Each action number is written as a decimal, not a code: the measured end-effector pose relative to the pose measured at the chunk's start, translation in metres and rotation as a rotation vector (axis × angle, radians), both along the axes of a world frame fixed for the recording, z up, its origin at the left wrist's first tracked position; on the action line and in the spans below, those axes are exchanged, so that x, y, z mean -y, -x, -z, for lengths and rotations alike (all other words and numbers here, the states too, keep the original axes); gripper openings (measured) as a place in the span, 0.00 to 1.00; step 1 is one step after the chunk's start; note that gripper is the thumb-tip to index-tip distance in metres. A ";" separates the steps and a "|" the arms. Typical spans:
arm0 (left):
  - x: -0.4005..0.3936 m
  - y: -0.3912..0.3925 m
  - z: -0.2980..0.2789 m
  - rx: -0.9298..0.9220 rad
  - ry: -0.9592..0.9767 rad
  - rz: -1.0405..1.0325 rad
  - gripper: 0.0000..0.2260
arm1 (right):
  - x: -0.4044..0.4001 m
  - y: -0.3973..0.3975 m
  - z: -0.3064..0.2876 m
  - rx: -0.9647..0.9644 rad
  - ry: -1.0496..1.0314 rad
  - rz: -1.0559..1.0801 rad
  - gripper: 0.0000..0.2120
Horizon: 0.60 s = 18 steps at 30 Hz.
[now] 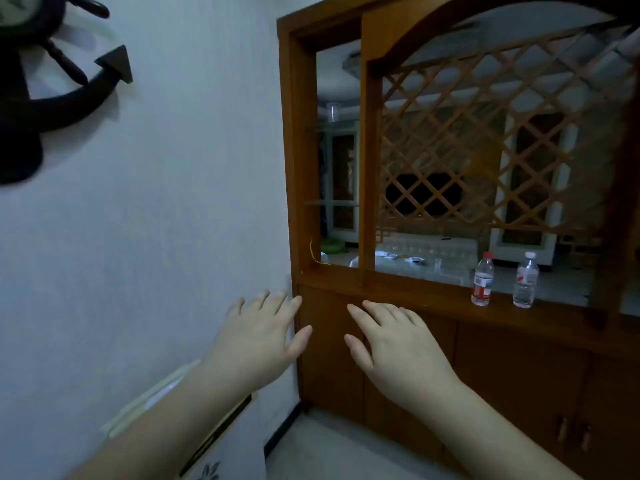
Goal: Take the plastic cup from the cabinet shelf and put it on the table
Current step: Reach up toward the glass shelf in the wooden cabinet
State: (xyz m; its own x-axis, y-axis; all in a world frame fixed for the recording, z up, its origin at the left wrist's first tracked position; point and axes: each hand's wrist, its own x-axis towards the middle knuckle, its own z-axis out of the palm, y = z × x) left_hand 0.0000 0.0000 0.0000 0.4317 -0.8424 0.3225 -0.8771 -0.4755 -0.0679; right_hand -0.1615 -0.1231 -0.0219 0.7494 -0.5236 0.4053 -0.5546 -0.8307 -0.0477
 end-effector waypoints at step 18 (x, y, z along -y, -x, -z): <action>0.241 -0.028 -0.001 -0.009 0.087 0.038 0.27 | 0.231 -0.017 -0.001 0.018 -0.075 0.038 0.29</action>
State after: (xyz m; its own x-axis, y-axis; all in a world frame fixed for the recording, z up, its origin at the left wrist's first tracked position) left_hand 0.0278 -0.2413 0.0010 0.4033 -0.8273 0.3910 -0.8950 -0.4456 -0.0196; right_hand -0.1445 -0.3537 -0.0210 0.7213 -0.5811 0.3769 -0.5843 -0.8027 -0.1193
